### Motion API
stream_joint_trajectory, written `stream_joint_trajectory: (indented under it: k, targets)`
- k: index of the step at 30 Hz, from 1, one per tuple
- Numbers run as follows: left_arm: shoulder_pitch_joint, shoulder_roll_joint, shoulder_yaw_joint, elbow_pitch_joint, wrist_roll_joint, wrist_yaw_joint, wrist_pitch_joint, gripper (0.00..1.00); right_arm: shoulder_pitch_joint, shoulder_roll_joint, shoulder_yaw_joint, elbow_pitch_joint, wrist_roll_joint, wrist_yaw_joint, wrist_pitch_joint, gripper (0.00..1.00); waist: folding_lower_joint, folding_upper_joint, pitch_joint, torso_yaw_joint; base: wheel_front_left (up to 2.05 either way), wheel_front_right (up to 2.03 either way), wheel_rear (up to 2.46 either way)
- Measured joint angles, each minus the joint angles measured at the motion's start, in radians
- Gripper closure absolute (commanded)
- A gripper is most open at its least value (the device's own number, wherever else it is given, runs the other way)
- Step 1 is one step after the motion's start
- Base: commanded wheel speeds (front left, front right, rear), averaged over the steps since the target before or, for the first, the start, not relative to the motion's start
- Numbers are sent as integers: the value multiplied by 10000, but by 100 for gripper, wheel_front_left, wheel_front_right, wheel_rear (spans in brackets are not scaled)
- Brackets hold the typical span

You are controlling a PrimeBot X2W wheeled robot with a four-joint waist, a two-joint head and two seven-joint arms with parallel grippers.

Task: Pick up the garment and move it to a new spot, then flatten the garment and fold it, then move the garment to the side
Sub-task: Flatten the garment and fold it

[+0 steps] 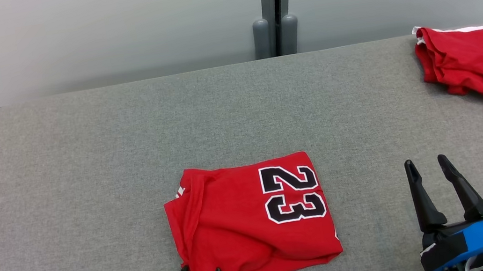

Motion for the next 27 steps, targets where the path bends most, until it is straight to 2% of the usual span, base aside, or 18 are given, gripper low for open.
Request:
stream_joint_trajectory:
  k: [3, 4, 5, 6, 14, 25, 26, 27]
  targets:
    - [29, 2, -117, 90, -35, -17, 6, 0, -4, 0, -6, 4, 0, 0, -2, 0, 0, 0, 32, 15, 0, 0, 0]
    - [29, 4, -178, 130, -52, -19, 38, 15, -5, 0, -8, 8, 0, 0, -2, 0, 0, 0, 43, 28, 0, 0, 0]
    - [29, 4, -226, 163, -84, -21, 63, 67, -8, 0, -4, 17, -2, 0, -4, 0, 0, 0, 51, 41, 0, 0, 0]
    - [29, 2, -249, 174, -132, -23, 63, 100, -16, 0, 6, 23, -2, 0, -4, 0, 0, 0, 59, 50, 0, 0, 0]
    - [-58, 171, -157, 77, -387, -8, 46, 100, -25, 0, 13, 61, -17, 0, -12, 0, 0, 0, 25, 118, 0, 0, 0]
    - [88, 637, 40, -1271, -610, 196, 587, 100, -12, 4, -159, 192, -42, 0, -13, 0, 0, 0, 168, 253, 0, 0, 0]
    - [129, 621, 8, -1329, -629, 196, 606, 83, -14, 2, -150, 217, -42, 0, -13, 0, 0, 0, 193, 263, 0, 0, 0]
    - [170, 621, -44, -1358, -617, 217, 646, 7, -18, 4, -136, 247, -42, 0, -15, 0, 0, 0, 213, 267, 0, 0, 0]
